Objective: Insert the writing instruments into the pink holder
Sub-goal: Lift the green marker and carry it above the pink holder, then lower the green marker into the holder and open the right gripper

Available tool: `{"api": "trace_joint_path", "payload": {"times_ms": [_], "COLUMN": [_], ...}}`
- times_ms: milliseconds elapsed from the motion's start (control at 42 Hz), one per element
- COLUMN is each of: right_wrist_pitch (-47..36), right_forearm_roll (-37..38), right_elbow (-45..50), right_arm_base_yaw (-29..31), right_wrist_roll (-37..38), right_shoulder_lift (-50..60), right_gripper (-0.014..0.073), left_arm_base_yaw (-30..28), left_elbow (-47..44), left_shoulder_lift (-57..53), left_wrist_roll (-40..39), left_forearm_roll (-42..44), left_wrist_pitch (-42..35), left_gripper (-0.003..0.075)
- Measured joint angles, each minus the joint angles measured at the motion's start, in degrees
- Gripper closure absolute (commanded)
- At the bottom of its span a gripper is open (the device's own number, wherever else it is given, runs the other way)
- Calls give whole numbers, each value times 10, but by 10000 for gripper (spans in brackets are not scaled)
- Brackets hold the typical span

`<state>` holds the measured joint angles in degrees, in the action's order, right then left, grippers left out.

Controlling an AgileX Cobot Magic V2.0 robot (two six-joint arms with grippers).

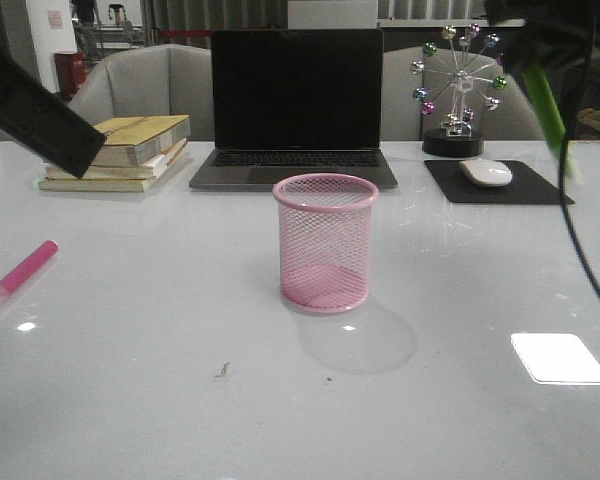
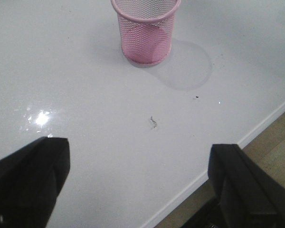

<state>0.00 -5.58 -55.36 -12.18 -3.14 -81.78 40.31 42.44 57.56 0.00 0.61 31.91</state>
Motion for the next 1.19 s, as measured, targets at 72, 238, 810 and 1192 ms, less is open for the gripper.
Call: {"api": "trace_joint_path", "payload": {"times_ms": [72, 238, 810, 1192], "right_wrist_pitch": [-94, -285, -518, -503], "right_forearm_roll": [0, 0, 37, 37], "right_elbow": [46, 95, 94, 94], "right_arm_base_yaw": [-44, -137, -192, -192], "right_wrist_roll": [0, 0, 0, -1], "right_shoulder_lift": [31, 36, -201, -209], "right_gripper": [524, 524, 445, 72], "left_arm_base_yaw": [0, 0, 0, 0], "left_elbow": [0, 0, 0, 0], "left_shoulder_lift": [0, 0, 0, 0], "left_wrist_roll": [0, 0, 3, 3], "left_forearm_roll": [0, 0, 0, 0], "left_wrist_pitch": [0, 0, -1, -1], "left_gripper": [85, 85, 85, 85]}}
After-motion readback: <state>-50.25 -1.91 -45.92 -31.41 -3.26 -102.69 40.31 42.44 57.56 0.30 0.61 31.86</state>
